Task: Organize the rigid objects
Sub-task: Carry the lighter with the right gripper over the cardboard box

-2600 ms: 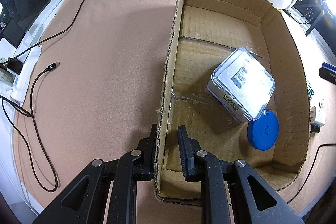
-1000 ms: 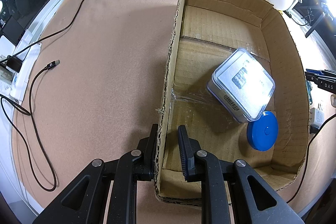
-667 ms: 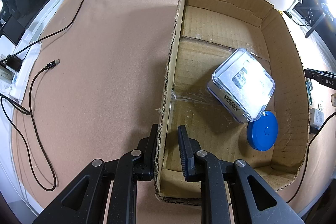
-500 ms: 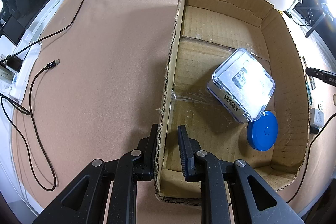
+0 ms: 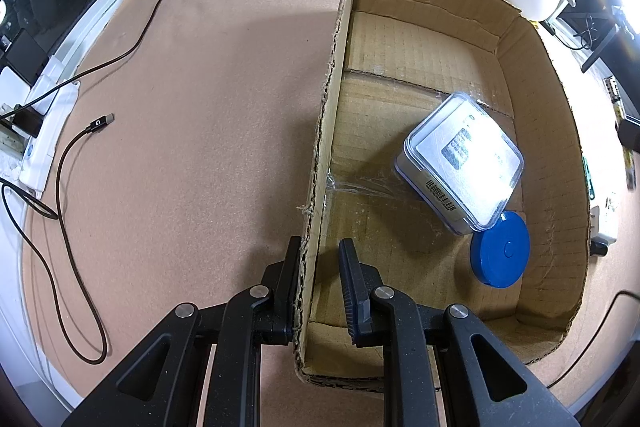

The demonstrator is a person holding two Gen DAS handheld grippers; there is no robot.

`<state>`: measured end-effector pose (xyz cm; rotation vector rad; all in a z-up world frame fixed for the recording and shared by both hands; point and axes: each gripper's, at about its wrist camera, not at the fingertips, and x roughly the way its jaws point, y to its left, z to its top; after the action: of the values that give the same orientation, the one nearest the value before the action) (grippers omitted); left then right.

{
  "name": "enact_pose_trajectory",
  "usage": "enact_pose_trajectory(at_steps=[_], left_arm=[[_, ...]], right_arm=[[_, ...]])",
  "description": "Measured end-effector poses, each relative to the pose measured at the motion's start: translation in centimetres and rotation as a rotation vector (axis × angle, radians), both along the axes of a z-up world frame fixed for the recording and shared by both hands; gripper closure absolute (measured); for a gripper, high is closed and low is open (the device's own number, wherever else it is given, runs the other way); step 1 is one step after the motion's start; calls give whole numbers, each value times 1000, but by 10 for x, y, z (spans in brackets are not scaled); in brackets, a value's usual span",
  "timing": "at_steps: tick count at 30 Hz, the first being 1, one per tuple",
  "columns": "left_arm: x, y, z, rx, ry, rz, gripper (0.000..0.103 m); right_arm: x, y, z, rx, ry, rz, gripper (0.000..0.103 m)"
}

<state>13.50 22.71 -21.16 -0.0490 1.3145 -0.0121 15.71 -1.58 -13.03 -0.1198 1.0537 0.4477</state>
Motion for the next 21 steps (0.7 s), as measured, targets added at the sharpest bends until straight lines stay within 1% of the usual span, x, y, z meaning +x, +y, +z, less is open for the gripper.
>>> enact_pose_trajectory(at_steps=[5,9,12,15,21], left_arm=[[-1,0,0,-1,0,2,84],[0,-1,0,-5,-2,6,84],[-2,-1,1,-8,-3,8,84],[-3,1,1,-8,-3,8,84],[-3,1,1,-8,-3,9,84]], right_arm=[[-23,52,-2,6,0,111,82],[-34,82,-17,-6,11,154,82],[-37,94,-29,-6,30,162,82],[-40,103,-38,-31,30,175,82],[-44,108,-47,-70,24,190,81]])
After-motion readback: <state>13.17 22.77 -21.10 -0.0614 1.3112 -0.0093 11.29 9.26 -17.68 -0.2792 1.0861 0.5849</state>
